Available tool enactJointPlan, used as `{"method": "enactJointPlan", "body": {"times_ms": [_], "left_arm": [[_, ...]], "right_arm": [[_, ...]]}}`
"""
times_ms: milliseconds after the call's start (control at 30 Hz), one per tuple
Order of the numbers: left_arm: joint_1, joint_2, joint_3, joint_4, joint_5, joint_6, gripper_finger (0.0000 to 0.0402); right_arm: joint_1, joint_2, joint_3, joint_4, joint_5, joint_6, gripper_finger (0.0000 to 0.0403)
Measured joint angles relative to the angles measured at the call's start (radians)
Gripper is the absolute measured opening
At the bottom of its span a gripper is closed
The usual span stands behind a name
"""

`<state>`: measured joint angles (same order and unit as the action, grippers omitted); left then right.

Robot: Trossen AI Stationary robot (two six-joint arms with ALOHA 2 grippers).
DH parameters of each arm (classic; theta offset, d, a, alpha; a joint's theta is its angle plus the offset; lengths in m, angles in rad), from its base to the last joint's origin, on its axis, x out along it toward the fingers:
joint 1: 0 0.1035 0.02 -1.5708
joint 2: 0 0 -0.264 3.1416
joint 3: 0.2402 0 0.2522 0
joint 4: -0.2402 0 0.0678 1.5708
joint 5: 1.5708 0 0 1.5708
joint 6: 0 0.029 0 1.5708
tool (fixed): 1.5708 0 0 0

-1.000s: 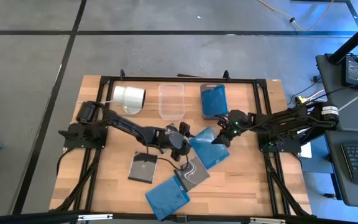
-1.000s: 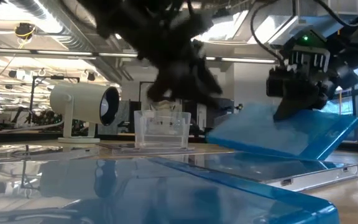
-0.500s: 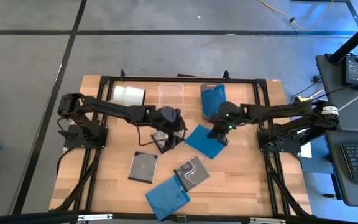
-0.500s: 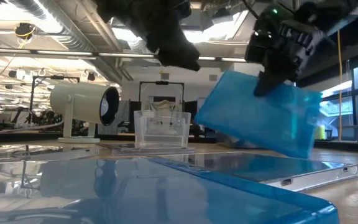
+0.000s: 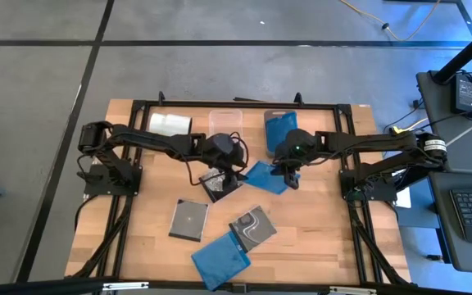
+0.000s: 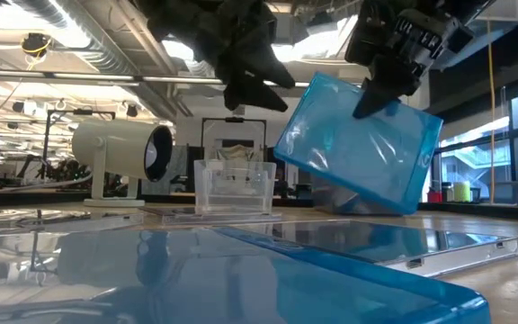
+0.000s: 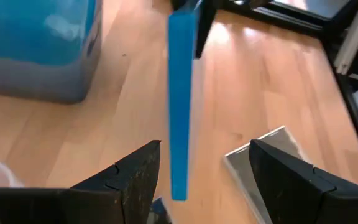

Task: Pick & place jewel cases by type
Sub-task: Put the top blue cd case into the gray bin

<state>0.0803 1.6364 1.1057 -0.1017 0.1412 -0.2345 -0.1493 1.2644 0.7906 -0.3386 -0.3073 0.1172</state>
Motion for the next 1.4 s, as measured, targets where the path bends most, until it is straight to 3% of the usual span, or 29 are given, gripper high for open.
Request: {"method": "enactJointPlan", "body": {"times_ms": [500, 700, 1133, 1400], "left_arm": [[0.0, 0.044, 0.0, 0.034, -0.009, -0.029, 0.0234], [0.0, 0.046, 0.0, 0.032, -0.009, -0.024, 0.0188], [0.0, 0.046, 0.0, 0.031, -0.008, 0.02, 0.0048], [0.0, 0.046, 0.0, 0.031, -0.006, 0.021, 0.0047]], "right_arm": [[0.0, 0.0, 0.0, 0.056, -0.008, -0.018, 0.0032], [0.0, 0.0, 0.0, 0.059, -0.008, -0.016, 0.0039], [0.0, 0.0, 0.0, 0.059, -0.003, 0.004, 0.0046], [0.0, 0.0, 0.0, 0.059, -0.001, -0.021, 0.0088]]}}
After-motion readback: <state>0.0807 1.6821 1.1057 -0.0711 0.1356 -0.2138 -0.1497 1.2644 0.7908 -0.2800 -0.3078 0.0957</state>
